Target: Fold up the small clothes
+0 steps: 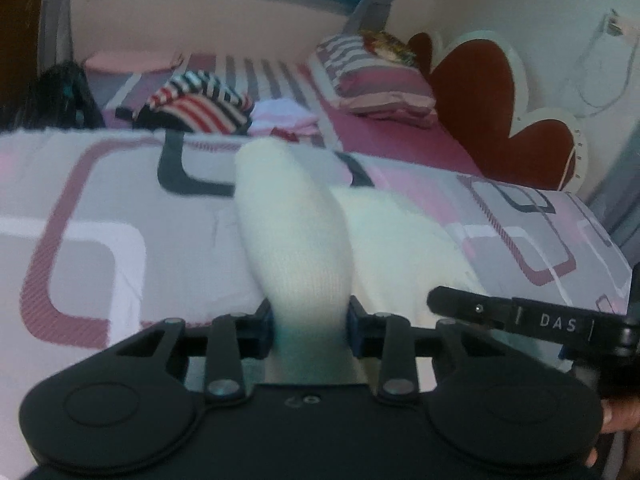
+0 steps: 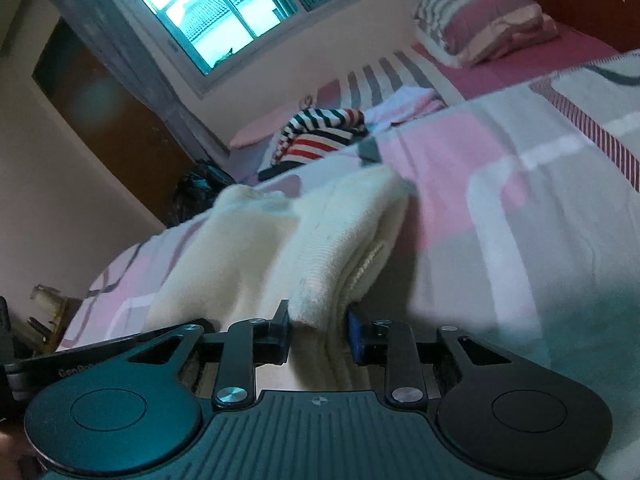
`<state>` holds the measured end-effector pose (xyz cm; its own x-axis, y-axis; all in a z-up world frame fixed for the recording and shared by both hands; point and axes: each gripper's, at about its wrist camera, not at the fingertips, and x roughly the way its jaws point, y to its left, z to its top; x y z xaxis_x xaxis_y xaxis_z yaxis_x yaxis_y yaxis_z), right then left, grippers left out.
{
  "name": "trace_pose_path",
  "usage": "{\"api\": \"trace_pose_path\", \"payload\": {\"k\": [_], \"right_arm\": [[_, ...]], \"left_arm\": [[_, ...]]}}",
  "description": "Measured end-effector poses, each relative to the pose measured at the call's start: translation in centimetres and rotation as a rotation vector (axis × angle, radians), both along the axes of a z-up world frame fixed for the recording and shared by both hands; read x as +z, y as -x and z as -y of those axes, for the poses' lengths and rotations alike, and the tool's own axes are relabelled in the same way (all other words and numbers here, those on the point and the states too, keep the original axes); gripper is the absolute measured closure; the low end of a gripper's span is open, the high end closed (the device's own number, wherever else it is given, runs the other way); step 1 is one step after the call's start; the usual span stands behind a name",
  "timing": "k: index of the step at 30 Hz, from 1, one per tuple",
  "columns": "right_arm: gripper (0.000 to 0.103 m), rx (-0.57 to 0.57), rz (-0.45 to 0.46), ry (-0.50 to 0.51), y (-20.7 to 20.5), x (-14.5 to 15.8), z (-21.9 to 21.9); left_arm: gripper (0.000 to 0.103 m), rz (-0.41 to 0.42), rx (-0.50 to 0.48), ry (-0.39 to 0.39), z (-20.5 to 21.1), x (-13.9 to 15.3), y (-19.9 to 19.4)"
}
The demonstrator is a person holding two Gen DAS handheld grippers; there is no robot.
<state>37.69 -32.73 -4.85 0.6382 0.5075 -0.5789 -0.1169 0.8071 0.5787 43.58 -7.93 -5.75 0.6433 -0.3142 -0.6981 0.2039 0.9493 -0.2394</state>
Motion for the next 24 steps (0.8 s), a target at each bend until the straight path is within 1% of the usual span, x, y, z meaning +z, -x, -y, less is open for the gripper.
{"api": "trace_pose_path", "payload": {"k": [5, 9, 13, 19, 22, 24], "right_arm": [[0.076, 0.019, 0.029, 0.036, 0.9, 2.2, -3.4], [0.076, 0.034, 0.046, 0.053, 1.6, 3.5, -7.4], [0.076, 0.076, 0.061, 0.059, 1.7, 4.3, -12.9], [0.076, 0.157, 0.084, 0.058, 2.0, 4.6, -22.2], [0.076, 0.200, 0.091, 0.065, 2.7, 4.1, -26.4], [0.076, 0.223, 0.090, 0.072, 3.2, 3.3, -28.4]], "left_arm": [[0.071, 0.035, -0.011, -0.002, -2.6, 1.7, 0.9], [0.071, 0.052, 0.004, 0.006, -6.3, 2.5, 1.9], [0.071, 0.070, 0.045, 0.001, -11.2, 3.1, 3.5], [0.071, 0.070, 0.128, -0.006, -19.6, 3.1, 6.2], [0.071, 0.073, 0.165, 0.007, -23.1, 2.7, 7.9], [0.071, 0.082, 0.169, 0.018, -25.1, 2.2, 9.2]]}}
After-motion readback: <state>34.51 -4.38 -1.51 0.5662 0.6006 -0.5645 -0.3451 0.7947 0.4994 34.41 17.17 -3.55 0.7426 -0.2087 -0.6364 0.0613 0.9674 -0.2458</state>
